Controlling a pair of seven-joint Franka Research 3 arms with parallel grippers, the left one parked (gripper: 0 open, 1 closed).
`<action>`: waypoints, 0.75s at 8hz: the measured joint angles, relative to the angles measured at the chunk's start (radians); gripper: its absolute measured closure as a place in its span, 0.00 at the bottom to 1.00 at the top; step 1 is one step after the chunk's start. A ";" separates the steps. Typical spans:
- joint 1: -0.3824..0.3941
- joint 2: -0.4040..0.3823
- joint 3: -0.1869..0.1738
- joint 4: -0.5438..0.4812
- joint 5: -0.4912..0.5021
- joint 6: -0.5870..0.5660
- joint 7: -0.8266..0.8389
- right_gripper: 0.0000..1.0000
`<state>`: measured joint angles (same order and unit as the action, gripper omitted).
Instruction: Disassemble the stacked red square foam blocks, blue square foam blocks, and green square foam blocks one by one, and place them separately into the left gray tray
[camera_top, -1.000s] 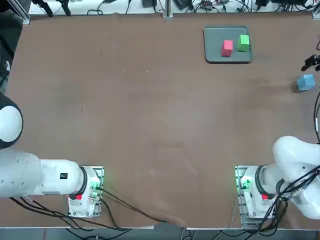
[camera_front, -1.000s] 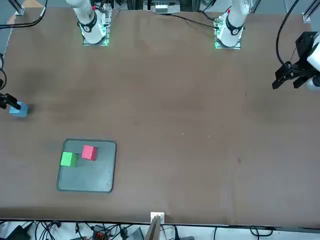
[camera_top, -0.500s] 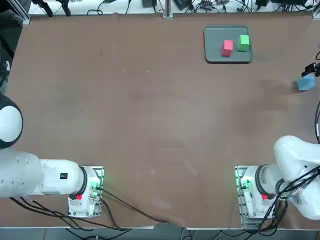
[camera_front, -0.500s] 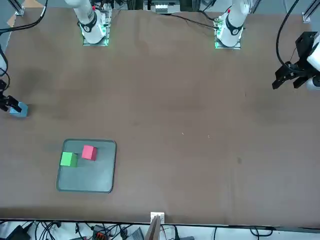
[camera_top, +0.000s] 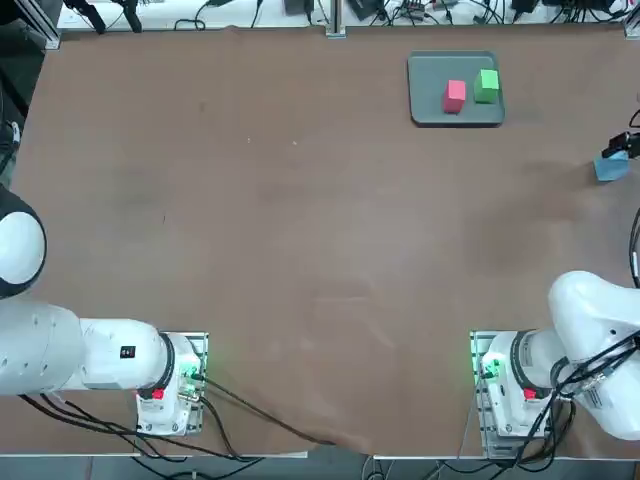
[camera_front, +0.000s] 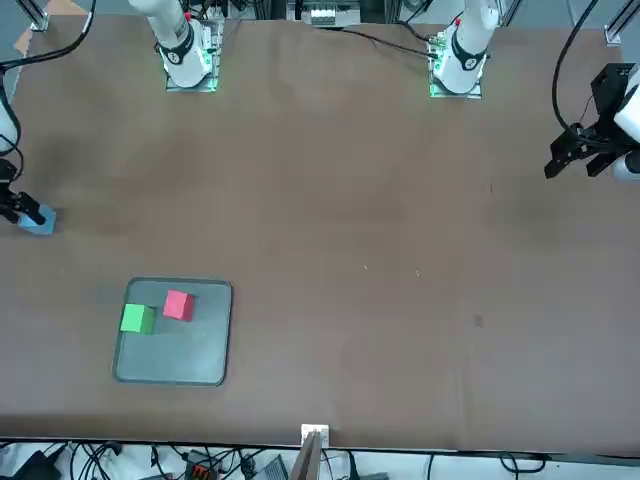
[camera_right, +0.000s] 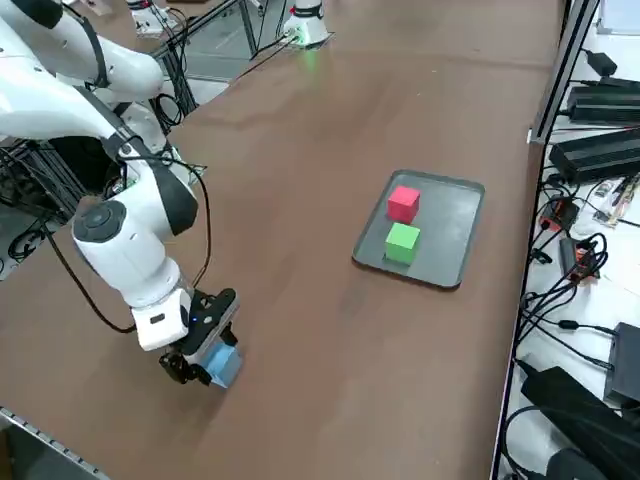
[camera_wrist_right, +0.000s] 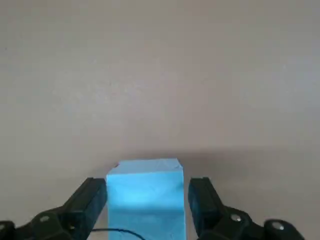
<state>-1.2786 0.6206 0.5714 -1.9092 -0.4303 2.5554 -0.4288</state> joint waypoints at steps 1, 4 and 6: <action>0.000 0.003 0.000 0.000 0.000 0.000 0.000 0.00; 0.000 0.020 -0.009 -0.004 -0.009 0.000 -0.001 0.00; 0.000 0.048 -0.031 -0.007 -0.073 0.009 -0.001 0.00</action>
<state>-1.2789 0.6691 0.5400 -1.9164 -0.5028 2.5646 -0.4299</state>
